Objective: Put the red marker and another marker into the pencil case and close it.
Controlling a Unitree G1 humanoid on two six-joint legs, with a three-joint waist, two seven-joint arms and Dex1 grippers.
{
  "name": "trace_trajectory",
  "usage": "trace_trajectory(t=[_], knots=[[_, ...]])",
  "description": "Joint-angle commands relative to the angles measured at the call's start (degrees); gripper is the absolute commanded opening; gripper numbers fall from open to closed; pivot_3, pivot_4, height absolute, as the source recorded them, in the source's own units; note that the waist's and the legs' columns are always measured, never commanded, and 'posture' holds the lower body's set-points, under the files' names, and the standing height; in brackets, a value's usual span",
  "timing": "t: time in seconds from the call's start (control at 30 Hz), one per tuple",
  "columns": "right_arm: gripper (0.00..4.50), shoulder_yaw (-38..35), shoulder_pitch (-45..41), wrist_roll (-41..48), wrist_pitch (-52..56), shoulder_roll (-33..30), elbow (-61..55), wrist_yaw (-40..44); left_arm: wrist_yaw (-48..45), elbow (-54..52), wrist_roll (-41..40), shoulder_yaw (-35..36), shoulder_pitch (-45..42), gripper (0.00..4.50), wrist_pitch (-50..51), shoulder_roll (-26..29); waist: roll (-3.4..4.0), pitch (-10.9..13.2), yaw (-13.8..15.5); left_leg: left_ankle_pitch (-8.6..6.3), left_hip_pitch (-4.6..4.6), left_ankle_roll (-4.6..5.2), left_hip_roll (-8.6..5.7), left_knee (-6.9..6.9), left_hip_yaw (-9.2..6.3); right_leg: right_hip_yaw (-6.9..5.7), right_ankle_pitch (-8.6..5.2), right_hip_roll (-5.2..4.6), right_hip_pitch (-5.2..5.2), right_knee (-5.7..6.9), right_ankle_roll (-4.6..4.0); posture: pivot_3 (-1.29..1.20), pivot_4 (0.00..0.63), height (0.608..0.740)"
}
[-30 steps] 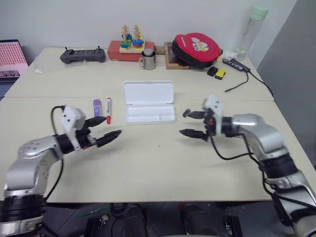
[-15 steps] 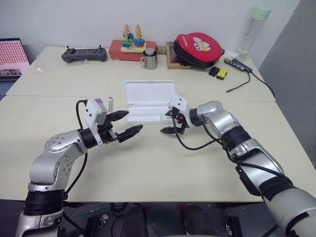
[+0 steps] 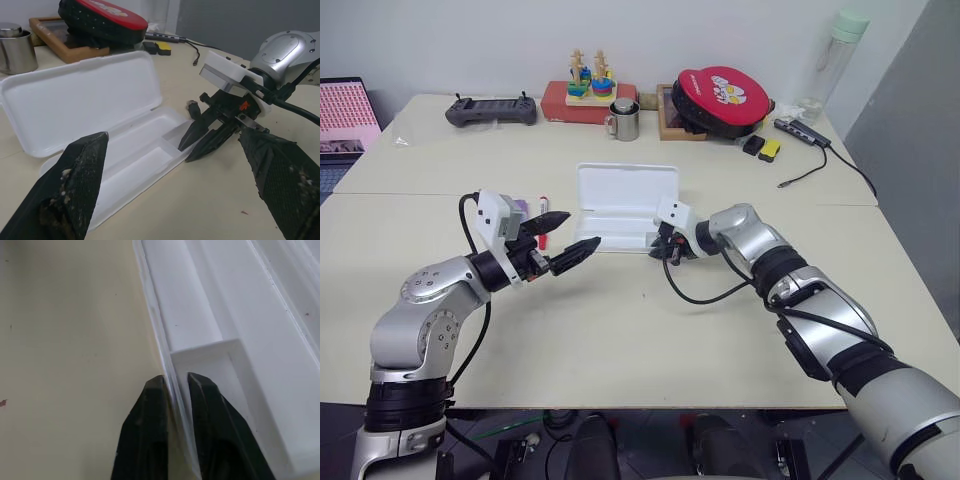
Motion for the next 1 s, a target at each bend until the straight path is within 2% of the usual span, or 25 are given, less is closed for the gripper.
trace_trajectory(t=[0.03,0.17,0.23,0.4,0.53,0.73,0.77,0.8,0.9,0.97,1.0], knots=[[0.05,-2.22,-1.66,0.01,-1.54,-0.36,0.07,1.18,0.36,-1.64,-0.84,1.53,-0.35,4.5,0.14,0.88,0.0,0.0,-0.01,0.0,0.0,0.0,0.0,0.0,0.0,0.0,0.0,0.0,0.0,0.0,0.0,0.0,0.15,0.74],[0.05,-3.58,-0.31,0.79,-3.46,-0.62,-1.93,3.27,0.75,-2.26,-0.63,1.88,0.52,4.5,0.3,0.85,0.0,0.0,-0.04,0.0,0.0,0.0,0.0,0.0,0.0,0.01,0.0,0.0,0.0,0.0,0.0,0.0,0.15,0.74],[0.05,-3.73,2.02,2.1,-4.5,-1.15,-5.84,7.24,1.37,-2.96,-1.11,2.84,1.45,4.5,0.95,0.87,0.0,0.0,-0.05,0.0,0.0,0.0,0.0,0.0,0.0,0.01,0.0,0.0,0.0,0.0,0.0,0.0,0.15,0.74],[0.05,-1.2,13.1,4.05,-0.58,-4.34,-25.55,16.38,4.88,-1.92,-0.22,7.11,4.55,4.5,0.58,1.04,0.01,0.01,0.01,-0.01,-0.03,-0.01,0.0,-0.04,-0.06,-0.04,0.0,0.0,0.01,-0.01,-0.01,0.0,0.15,0.74],[0.05,1.28,21.0,3.43,4.55,-6.15,-38.54,17.22,8.44,-0.26,-0.53,9.19,5.93,4.5,0.94,-0.61,0.03,0.02,0.04,-0.01,-0.03,-0.01,0.0,-0.01,-0.1,-0.07,-0.01,0.0,0.04,0.01,-0.01,0.0,0.15,0.74],[0.05,1.74,22.25,2.7,8.56,-5.98,-41.76,14.26,11.19,1.76,0.69,9.09,4.93,4.5,0.44,-1.26,0.01,0.01,0.04,0.03,0.03,-0.03,0.0,0.08,-0.12,-0.07,-0.01,0.01,0.07,0.0,0.02,0.0,0.15,0.74],[0.42,1.57,22.05,2.81,8.76,-5.82,-41.74,13.8,12.03,2.7,1.44,9.08,4.68,4.5,0.05,-1.33,0.01,0.01,0.03,0.04,0.05,-0.02,0.0,0.08,-0.12,-0.07,0.0,0.01,0.07,0.01,0.03,0.0,0.15,0.74],[0.51,1.28,21.77,3.1,8.92,-5.76,-41.95,13.52,13.1,3.61,2.47,8.82,4.31,4.5,-0.6,-1.5,0.01,0.0,0.03,0.04,0.08,-0.02,0.0,0.08,-0.12,-0.07,0.0,0.01,0.09,0.01,0.03,0.0,0.15,0.74],[1.24,0.53,21.1,4.05,9.63,-6.13,-43.13,13.55,15.66,5.29,2.88,9.24,2.8,4.5,-0.79,-2.17,0.0,0.0,0.05,0.04,0.11,-0.02,0.0,0.08,-0.1,-0.04,0.0,0.01,0.12,0.0,0.03,0.0,0.15,0.74],[1.75,-0.73,21.11,5.67,11.15,-6.63,-45.56,13.9,17.62,6.33,1.33,11.95,1.25,4.5,-0.94,-3.02,-0.01,-0.01,0.1,0.04,0.09,-0.02,0.0,0.08,-0.1,-0.05,0.0,0.01,0.12,-0.02,0.02,0.0,0.15,0.74],[1.87,-1.14,21.22,6.34,11.85,-6.87,-46.72,14.09,18.07,6.58,0.8,12.88,0.87,4.5,-1.13,-3.15,-0.02,-0.01,0.2,0.04,0.08,-0.02,-0.01,0.07,-0.1,-0.05,0.0,0.01,0.12,-0.02,0.02,0.0,0.15,0.74]])
